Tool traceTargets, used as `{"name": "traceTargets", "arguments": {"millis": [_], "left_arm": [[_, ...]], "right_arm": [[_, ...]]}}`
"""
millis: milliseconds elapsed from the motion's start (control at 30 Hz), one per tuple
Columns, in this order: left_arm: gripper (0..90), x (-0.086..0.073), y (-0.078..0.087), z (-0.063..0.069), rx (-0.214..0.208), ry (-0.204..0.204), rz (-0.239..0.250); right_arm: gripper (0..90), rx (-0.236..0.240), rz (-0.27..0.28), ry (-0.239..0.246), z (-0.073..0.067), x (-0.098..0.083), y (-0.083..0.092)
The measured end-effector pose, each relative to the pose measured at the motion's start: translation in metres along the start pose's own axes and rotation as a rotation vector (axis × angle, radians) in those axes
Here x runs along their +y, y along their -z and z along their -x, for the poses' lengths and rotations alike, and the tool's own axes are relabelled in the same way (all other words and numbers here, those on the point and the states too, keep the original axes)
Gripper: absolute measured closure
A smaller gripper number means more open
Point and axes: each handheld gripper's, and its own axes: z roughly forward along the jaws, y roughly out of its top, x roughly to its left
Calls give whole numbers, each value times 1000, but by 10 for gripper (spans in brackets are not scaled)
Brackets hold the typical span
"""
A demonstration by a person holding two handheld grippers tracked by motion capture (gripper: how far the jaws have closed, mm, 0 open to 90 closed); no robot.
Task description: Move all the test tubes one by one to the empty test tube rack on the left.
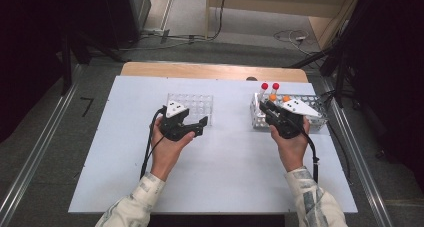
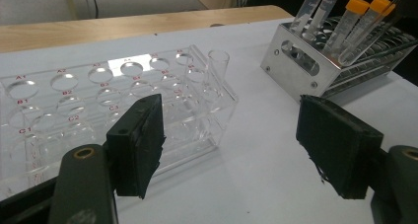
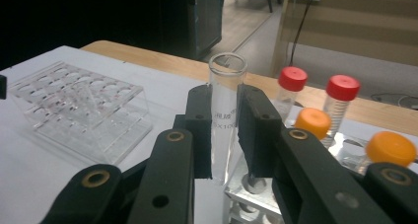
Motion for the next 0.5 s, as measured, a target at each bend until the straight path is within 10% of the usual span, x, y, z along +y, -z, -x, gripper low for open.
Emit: {"name": "traceTargets", "arguments": {"millis": [500], "left_arm": [[153,5,4,9,-11,-25,13]], "right_arm": [[732,122,-49,59,-51,-9,-24]]}}
